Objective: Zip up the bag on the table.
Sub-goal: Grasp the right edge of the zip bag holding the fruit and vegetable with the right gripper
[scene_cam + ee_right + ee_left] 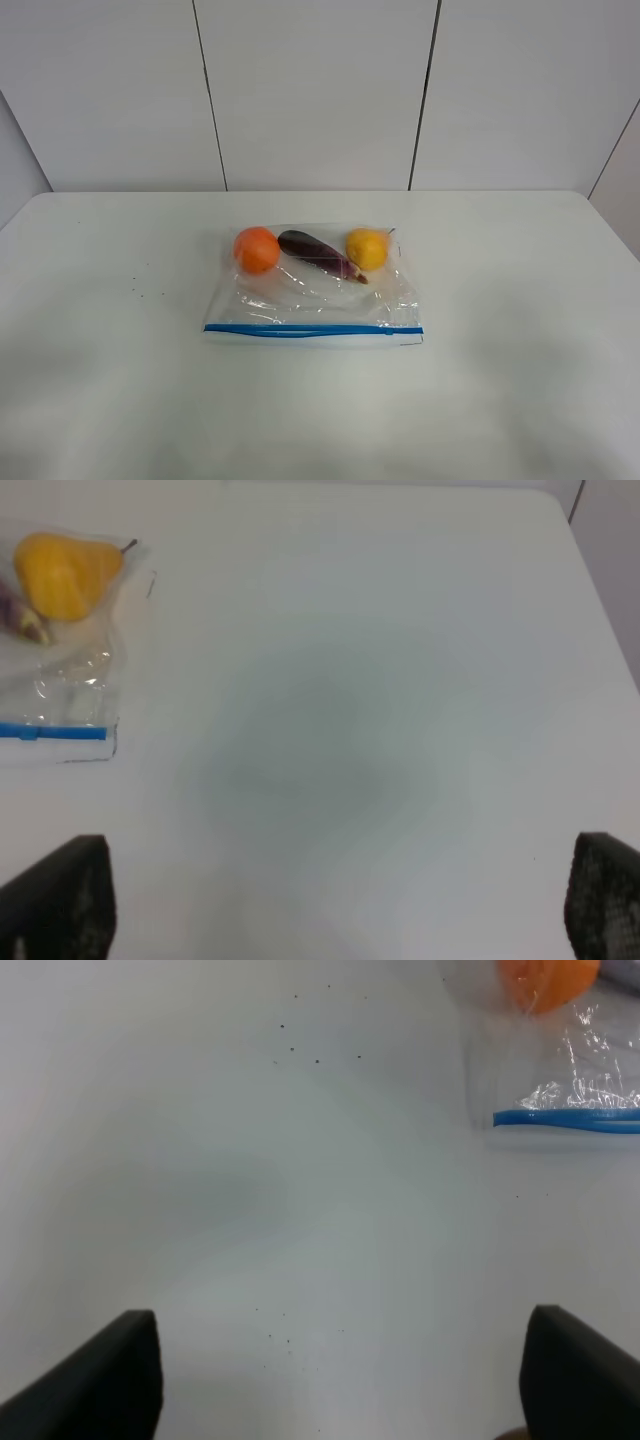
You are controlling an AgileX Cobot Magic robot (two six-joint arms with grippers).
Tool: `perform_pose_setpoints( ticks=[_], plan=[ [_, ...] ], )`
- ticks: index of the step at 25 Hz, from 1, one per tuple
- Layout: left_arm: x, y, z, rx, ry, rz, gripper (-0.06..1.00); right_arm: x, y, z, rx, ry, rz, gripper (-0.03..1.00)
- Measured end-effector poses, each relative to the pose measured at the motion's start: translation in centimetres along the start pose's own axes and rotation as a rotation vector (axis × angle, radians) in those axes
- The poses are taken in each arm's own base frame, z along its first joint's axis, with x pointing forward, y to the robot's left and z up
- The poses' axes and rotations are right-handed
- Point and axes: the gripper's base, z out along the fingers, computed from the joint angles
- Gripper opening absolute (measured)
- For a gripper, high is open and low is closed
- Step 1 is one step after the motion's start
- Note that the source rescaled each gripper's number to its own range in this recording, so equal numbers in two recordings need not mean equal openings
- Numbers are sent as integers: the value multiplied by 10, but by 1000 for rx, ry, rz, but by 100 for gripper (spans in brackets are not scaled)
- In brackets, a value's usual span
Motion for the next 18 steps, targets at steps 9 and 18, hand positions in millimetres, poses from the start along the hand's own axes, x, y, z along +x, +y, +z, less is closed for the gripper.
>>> perform_pose_setpoints(
  ticks=[9, 18],
  plan=[
    [0, 0, 0, 0, 0, -1, 100, -28, 0, 0, -1, 44, 2, 100],
    [0, 0, 0, 0, 0, -1, 100, -129, 6, 68, -69, 321, 62, 100]
  ],
)
